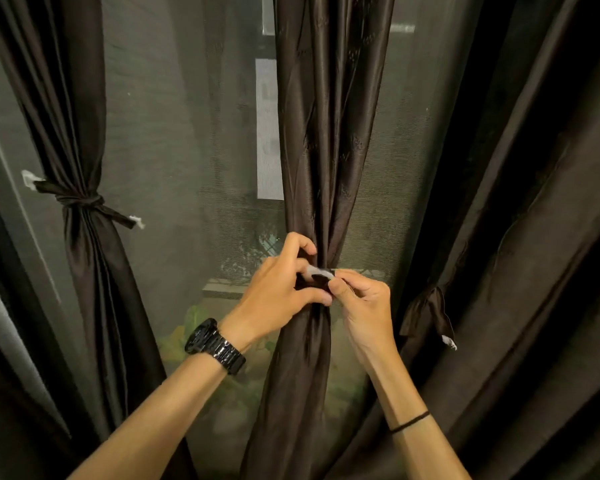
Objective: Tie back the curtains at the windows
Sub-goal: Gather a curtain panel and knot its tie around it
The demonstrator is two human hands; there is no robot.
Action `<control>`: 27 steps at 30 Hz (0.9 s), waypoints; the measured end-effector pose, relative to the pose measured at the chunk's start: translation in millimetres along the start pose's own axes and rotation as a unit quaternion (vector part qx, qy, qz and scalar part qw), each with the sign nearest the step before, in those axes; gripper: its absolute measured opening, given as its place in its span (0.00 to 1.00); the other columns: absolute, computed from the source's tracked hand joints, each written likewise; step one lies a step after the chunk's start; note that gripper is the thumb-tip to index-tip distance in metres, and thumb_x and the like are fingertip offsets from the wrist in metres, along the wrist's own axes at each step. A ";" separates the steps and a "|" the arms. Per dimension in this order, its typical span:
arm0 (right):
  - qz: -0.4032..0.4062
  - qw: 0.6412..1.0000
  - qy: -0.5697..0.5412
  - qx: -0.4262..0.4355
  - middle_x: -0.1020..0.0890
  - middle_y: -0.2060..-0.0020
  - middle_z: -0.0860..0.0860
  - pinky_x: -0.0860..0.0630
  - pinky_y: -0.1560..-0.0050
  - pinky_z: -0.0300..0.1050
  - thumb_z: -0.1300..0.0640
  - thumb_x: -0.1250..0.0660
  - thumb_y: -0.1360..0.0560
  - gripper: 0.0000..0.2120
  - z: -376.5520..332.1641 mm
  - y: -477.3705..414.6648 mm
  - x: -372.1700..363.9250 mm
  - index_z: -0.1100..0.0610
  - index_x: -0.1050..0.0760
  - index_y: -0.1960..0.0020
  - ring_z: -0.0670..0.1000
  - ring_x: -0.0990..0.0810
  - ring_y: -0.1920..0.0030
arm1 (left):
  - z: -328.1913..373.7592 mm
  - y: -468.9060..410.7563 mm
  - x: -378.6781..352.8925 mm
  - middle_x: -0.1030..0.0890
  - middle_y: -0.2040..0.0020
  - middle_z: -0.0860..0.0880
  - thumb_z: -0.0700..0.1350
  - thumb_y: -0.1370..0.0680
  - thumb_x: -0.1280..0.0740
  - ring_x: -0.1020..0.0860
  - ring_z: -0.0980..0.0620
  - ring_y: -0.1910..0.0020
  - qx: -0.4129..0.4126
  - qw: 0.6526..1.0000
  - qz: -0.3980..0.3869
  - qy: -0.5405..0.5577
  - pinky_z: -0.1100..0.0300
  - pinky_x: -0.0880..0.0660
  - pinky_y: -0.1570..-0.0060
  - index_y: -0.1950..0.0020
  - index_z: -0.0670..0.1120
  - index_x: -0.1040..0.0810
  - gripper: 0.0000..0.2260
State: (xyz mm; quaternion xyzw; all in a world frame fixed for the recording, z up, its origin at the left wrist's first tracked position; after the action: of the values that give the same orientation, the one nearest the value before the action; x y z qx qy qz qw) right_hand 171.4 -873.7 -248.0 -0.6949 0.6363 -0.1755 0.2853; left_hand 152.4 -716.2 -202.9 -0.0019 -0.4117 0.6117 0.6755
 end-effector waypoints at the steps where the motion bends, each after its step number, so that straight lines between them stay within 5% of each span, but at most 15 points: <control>1: -0.017 1.000 -0.003 0.001 0.13 0.54 0.56 0.21 0.51 0.50 0.49 0.26 0.25 0.10 -2.7 -0.5 0.5 0.55 0.13 0.53 0.56 0.16 0.55 | -1.5 0.1 3.1 0.18 0.60 0.53 0.44 0.29 0.20 0.27 0.52 0.65 -0.003 1.000 -0.027 -0.016 0.47 0.29 0.57 0.42 0.57 0.37 0.29; 4: -0.133 0.984 0.108 0.038 0.15 0.52 0.52 0.22 0.54 0.44 0.51 0.29 0.23 0.09 -16.3 -3.2 2.8 0.56 0.13 0.53 0.52 0.17 0.57 | -6.9 1.0 13.8 0.22 0.56 0.56 0.31 0.27 0.28 0.29 0.53 0.62 -0.020 0.993 -0.082 -0.082 0.43 0.28 0.56 0.39 0.57 0.39 0.30; 6: -0.207 0.922 0.299 0.133 0.17 0.51 0.49 0.24 0.50 0.37 0.54 0.28 0.24 0.07 -21.3 -9.0 0.6 0.56 0.13 0.54 0.48 0.18 0.54 | -4.9 0.4 19.2 0.22 0.55 0.55 0.28 0.27 0.33 0.29 0.53 0.63 -0.018 0.992 -0.089 -0.090 0.42 0.26 0.56 0.38 0.57 0.40 0.30; 8: -0.197 0.845 0.432 0.246 0.18 0.55 0.51 0.28 0.53 0.34 0.57 0.22 0.29 0.03 -24.4 -15.6 -1.9 0.55 0.13 0.57 0.48 0.18 0.56 | -0.5 0.0 19.7 0.21 0.55 0.54 0.29 0.26 0.32 0.29 0.54 0.65 -0.015 0.993 -0.083 -0.083 0.48 0.26 0.59 0.39 0.56 0.39 0.28; 10: -0.136 0.806 0.495 0.293 0.19 0.58 0.51 0.27 0.56 0.37 0.62 0.18 0.34 0.07 -23.5 -16.8 -0.7 0.56 0.15 0.59 0.51 0.19 0.59 | 0.9 0.7 17.2 0.20 0.53 0.53 0.31 0.24 0.29 0.29 0.57 0.66 -0.006 0.995 -0.071 -0.064 0.54 0.28 0.61 0.41 0.56 0.38 0.26; 16: 0.012 0.790 0.508 0.343 0.23 0.62 0.55 0.26 0.65 0.48 0.64 0.25 0.27 0.08 -17.7 8.5 4.5 0.61 0.24 0.60 0.55 0.23 0.63 | 3.8 8.5 7.5 0.18 0.58 0.56 0.39 0.23 0.27 0.26 0.59 0.68 -0.014 0.998 -0.040 -0.050 0.54 0.28 0.62 0.40 0.53 0.27 0.16; 21: 0.081 0.807 0.461 0.360 0.24 0.64 0.56 0.26 0.68 0.51 0.59 0.34 0.19 0.14 -17.7 5.7 -2.2 0.63 0.27 0.63 0.55 0.25 0.65 | 25.0 -0.1 8.3 0.17 0.62 0.57 0.55 0.16 0.40 0.20 0.58 0.63 -0.035 0.985 0.011 -0.167 0.52 0.23 0.57 0.44 0.57 0.20 0.09; 27: 0.076 0.801 0.495 0.329 0.23 0.53 0.58 0.24 0.66 0.49 0.58 0.34 0.19 0.09 -18.9 10.6 -2.2 0.63 0.24 0.55 0.57 0.23 0.56 | 17.8 -1.2 0.4 0.13 0.64 0.54 0.42 0.21 0.26 0.23 0.60 0.79 0.084 0.988 0.127 0.021 0.64 0.25 0.73 0.50 0.48 0.11 0.04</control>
State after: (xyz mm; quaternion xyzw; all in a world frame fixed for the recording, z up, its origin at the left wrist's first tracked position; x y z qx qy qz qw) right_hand 151.4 -875.1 -239.6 -0.3275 0.6460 -0.6718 0.1552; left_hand 143.5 -725.1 -190.4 -0.0103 -0.3413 0.7247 0.5985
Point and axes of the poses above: each hand's wrist, its own y-axis away from the middle knuckle, its own x-axis out of the back of the hand, z = x × y, the point moved 3 cm from there along -y, towards the middle knuckle
